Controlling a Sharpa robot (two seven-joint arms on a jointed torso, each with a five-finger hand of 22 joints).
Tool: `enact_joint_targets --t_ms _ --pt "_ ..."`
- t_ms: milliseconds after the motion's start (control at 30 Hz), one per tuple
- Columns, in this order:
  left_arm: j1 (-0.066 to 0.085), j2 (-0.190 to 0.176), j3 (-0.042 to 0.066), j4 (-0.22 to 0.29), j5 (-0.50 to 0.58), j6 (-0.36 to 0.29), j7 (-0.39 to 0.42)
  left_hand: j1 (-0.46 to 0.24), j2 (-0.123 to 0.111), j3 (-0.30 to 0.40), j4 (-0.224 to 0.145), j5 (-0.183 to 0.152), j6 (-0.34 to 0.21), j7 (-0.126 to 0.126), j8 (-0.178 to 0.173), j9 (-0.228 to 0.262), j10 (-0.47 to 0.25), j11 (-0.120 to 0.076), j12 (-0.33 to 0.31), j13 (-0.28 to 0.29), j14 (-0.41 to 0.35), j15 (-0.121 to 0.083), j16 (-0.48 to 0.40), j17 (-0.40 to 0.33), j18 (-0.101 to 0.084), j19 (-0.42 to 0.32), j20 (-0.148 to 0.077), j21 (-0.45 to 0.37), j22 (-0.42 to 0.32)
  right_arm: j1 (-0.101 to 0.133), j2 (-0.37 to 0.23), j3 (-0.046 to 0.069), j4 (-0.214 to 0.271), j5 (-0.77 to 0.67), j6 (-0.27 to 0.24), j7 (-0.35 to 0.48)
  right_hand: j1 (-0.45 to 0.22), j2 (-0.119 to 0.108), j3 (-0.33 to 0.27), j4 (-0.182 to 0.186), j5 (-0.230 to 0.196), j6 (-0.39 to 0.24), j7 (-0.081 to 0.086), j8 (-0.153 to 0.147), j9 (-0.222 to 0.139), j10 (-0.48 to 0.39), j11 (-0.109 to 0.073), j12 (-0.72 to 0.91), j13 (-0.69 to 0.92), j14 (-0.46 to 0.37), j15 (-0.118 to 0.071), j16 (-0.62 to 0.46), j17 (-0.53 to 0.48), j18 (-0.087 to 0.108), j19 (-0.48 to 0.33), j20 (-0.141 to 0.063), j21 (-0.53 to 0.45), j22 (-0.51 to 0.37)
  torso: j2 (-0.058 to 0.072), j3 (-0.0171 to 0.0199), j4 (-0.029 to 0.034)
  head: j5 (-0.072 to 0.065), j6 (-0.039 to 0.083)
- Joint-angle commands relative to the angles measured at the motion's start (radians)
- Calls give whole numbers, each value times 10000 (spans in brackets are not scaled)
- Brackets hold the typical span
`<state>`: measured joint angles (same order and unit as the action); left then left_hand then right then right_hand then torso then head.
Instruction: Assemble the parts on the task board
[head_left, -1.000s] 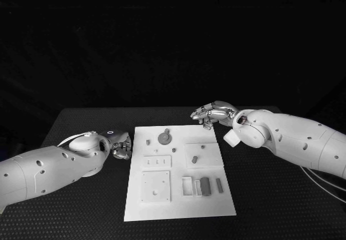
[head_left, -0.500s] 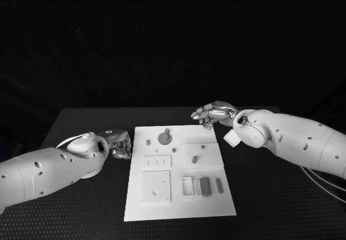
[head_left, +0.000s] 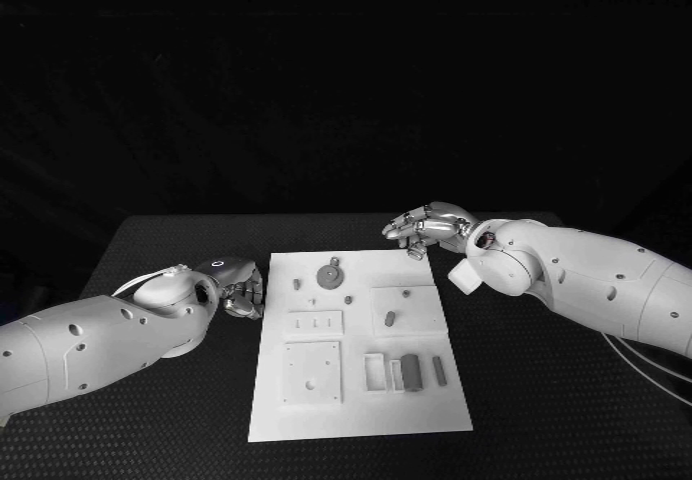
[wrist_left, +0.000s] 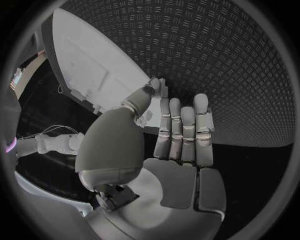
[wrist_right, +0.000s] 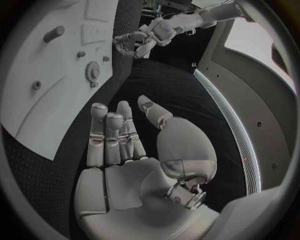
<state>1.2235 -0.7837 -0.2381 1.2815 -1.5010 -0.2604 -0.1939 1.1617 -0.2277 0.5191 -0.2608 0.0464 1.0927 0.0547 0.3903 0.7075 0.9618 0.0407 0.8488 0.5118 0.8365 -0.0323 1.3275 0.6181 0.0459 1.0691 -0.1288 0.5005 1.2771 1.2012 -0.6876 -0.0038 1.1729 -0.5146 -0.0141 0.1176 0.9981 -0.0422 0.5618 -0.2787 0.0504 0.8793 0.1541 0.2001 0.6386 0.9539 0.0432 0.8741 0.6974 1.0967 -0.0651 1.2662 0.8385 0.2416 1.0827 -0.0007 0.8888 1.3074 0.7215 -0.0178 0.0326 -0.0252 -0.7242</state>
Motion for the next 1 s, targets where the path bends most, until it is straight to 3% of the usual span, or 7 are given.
enact_joint_targets --t_ms 33,700,1000 --pt "-13 -18 3 74 43 32 45 3 -105 21 66 18 -93 -19 56 28 -16 -80 49 29 -3 -85 55 23 188 50 -54 55 23 -14 4 4 -5 -76 66 103 31 -66 -22 -38 38 6 58 -58 -16 11 60 71 -10 -26 61 -34 -11 202 78 -18 -37 127 -1 3 0 -1 -18" --pt "-86 -219 3 293 43 -416 87 -14 -390 43 129 18 -306 41 114 204 -134 -44 60 132 -53 -107 60 95 147 34 -94 29 112 -27 -8 4 -9 -76 75 99 31 -63 -21 -35 38 6 59 -57 -18 8 61 78 -16 -27 62 -34 -12 202 79 -17 -40 128 0 -3 -1 8 -23" --pt "-90 -245 4 292 187 -720 123 -76 -536 69 241 19 -929 331 -148 184 -360 51 99 248 -102 -100 51 162 125 27 -105 -34 176 -29 -12 3 -5 -76 73 96 31 -64 -21 -35 38 6 59 -57 -19 7 61 81 -19 -27 62 -35 -12 202 79 -17 -41 128 1 0 0 7 -23"
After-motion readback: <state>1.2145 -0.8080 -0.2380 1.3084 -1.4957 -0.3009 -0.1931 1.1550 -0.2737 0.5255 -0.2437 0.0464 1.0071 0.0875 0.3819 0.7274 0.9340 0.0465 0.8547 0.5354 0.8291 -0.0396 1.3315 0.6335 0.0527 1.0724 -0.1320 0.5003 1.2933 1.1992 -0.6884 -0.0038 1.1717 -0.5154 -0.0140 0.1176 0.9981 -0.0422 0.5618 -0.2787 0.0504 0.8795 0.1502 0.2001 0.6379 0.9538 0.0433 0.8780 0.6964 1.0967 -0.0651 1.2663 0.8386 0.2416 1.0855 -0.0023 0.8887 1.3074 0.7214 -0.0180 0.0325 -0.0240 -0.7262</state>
